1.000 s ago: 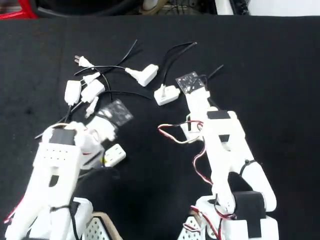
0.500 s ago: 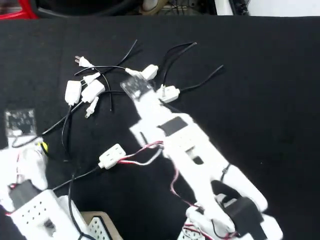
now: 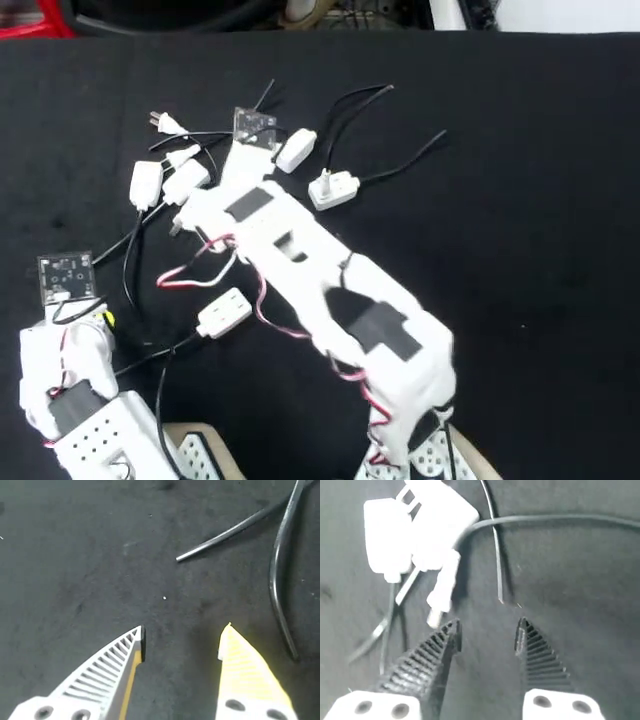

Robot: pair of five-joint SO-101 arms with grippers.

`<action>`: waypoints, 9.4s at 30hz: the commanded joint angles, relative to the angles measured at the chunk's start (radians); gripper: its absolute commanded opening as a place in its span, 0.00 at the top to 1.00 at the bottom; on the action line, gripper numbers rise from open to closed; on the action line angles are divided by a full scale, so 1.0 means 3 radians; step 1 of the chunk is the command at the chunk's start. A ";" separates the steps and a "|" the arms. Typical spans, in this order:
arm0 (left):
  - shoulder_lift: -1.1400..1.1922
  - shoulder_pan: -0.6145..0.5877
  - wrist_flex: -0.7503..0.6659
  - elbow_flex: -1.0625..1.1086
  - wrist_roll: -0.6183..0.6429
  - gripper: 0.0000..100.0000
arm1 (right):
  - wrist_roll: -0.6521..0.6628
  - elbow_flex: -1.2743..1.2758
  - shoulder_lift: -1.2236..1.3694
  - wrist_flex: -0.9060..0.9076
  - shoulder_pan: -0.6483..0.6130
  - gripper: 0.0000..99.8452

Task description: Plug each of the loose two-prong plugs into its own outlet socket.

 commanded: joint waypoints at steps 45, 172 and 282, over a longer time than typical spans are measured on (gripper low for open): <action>-0.0102 0.0366 0.0394 0.0054 0.0041 0.75 | 0.0261 -0.5664 0.2279 0.3345 0.0159 0.99; -0.0363 0.1179 0.1207 -0.1184 0.0164 0.75 | 0.1672 0.2667 -0.3046 0.0046 -0.0199 0.99; -0.0363 0.1803 0.0992 -0.0882 0.0128 0.75 | 0.1100 0.3859 -0.5097 -0.1350 -0.0460 0.99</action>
